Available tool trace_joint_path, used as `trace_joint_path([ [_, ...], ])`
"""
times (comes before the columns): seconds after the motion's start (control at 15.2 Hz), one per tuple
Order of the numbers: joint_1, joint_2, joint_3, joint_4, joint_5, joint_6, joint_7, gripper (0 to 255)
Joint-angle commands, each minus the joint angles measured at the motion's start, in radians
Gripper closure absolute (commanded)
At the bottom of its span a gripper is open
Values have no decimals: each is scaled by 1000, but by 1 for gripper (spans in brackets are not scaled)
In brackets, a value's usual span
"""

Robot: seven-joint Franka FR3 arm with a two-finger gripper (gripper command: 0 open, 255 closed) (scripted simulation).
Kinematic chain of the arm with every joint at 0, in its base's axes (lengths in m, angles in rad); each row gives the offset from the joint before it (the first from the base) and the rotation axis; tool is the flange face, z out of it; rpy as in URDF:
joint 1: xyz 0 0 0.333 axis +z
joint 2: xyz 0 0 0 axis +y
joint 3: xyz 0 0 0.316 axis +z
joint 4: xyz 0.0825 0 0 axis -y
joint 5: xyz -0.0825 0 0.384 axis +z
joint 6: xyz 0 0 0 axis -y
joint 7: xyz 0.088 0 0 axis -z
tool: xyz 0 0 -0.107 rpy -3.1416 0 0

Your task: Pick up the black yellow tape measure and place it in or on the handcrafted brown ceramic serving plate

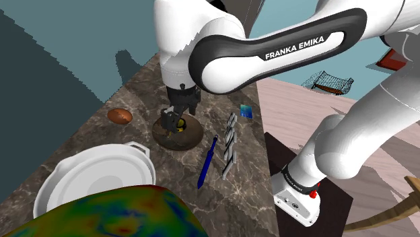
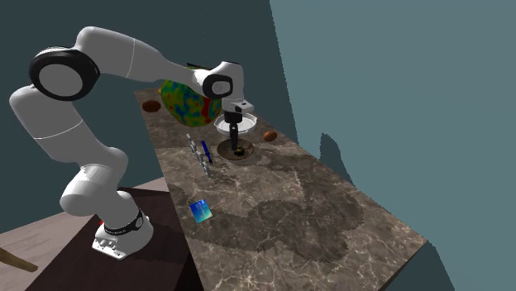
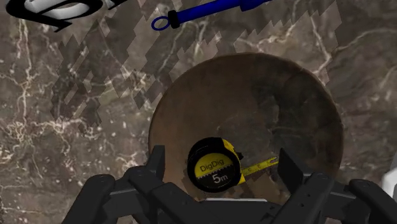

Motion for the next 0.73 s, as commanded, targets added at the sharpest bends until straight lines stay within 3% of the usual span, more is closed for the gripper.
trace_joint_path([
  [0.0, 2, -10, 1, 45, 6, -54, -3, 0],
  [0.13, 3, -16, 1, 100, 10, -114, -6, 0],
  [0.66, 3, -16, 1, 100, 10, -114, -6, 0],
])
